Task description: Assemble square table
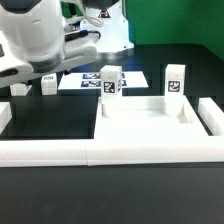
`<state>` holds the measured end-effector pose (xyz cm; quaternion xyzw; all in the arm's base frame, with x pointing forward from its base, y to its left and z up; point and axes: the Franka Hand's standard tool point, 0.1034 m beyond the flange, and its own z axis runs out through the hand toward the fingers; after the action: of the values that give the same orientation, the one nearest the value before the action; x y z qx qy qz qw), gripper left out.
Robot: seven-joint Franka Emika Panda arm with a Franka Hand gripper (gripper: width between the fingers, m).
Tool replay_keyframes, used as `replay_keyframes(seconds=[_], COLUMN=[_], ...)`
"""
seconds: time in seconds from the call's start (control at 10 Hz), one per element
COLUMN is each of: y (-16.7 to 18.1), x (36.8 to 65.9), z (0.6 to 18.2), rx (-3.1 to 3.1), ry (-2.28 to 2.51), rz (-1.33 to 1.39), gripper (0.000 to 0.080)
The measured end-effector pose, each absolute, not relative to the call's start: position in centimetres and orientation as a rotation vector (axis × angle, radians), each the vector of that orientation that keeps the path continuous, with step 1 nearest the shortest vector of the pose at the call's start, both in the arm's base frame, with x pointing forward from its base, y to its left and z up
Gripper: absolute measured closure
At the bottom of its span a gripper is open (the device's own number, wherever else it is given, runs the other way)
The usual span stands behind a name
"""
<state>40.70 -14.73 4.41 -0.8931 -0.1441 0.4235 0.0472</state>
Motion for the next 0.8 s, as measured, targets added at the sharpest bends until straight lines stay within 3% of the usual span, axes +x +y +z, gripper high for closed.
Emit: replay_keyframes(seconds=[0.3,0.8], y=[-14.8,-14.6], x=[38.2,38.0], z=[3.1,2.6], rx=[-2.724,-2.711], ry=[-0.402,-0.413], rz=[1.369,1.381], gripper=[0.0151,0.0151])
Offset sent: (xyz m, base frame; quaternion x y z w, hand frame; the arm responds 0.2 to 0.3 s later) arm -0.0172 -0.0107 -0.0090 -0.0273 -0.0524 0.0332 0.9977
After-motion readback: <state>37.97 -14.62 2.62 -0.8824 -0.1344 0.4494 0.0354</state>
